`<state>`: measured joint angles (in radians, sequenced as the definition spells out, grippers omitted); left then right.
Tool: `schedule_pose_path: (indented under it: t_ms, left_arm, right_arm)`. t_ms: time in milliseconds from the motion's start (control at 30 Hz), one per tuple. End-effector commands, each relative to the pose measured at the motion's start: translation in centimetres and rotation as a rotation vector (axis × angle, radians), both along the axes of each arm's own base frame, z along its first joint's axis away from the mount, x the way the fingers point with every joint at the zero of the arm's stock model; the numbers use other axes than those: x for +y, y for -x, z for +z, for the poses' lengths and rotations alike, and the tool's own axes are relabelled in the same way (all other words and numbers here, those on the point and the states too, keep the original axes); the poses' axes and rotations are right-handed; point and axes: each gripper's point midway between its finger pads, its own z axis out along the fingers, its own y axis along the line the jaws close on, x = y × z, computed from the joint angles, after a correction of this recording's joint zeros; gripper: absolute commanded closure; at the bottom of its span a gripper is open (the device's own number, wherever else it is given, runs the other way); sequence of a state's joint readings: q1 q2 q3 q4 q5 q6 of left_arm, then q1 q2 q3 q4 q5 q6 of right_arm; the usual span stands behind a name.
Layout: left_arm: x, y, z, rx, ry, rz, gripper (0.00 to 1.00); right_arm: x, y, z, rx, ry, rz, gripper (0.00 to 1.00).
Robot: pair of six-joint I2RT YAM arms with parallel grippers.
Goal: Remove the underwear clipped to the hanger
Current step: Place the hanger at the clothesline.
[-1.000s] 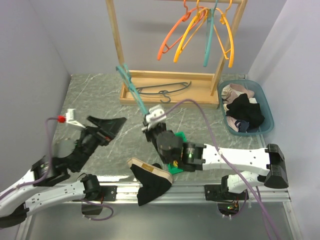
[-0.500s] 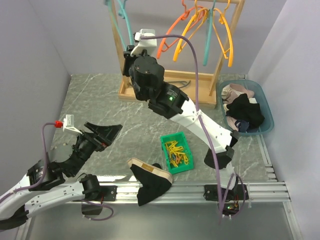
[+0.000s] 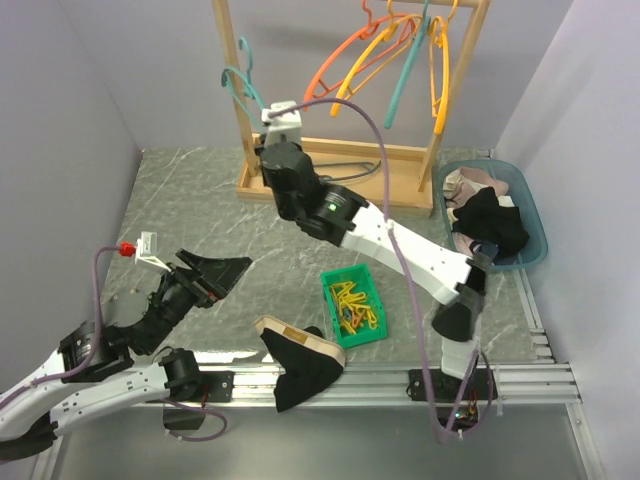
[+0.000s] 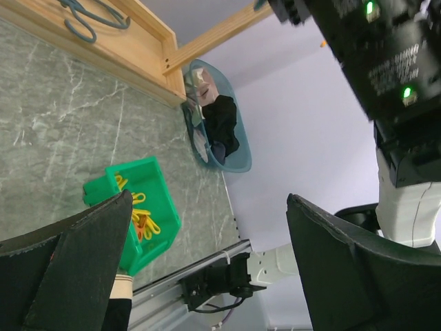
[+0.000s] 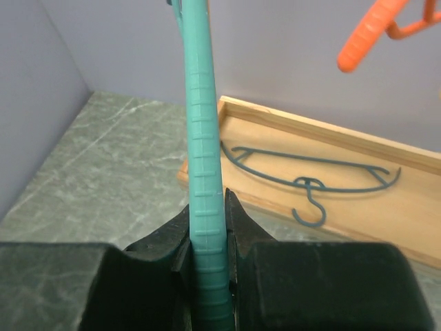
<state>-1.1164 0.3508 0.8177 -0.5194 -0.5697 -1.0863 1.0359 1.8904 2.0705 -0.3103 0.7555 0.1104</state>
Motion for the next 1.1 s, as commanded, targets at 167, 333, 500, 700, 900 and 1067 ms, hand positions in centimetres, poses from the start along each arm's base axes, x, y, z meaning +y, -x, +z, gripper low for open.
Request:
schedule_pose_path:
  t_ms: [167,333,500,700,900,1067]
  left_arm:
    - [-0.9,0.7,0.7,-0.012,0.064,-0.057,0.01]
    - [-1.3,0.6,0.8,-0.013,0.057,-0.065,0.01]
    - [-1.4,0.5,0.6,-0.008,0.051,-0.062,0.01]
    - [-1.0,0.5,0.9,-0.009,0.050,-0.051,0.01]
    - [-0.9,0.6,1.0,-0.005,0.055,-0.051,0.01]
    - [-1.0,0.6,1.1,-0.009,0.063,-0.057,0.01]
  right_arm:
    - [-9.3,3.2,8.7,-0.127,-0.212,-0.130,1.00]
    - [-9.8,2.4,9.3,-0.130,-0.178,-0.154,1.00]
    - [-8.7,0.0,9.4,-0.113,-0.186,-0.129,1.00]
    - [-7.6,-3.2,9.5,-0.102,-0.191,-0.112,1.00]
    - [-8.4,-6.2,10.7,-0.137,-0.200,-0.121,1.00]
    - [-9.8,-8.1,11.1,-0.140,-0.230,-0.092,1.00]
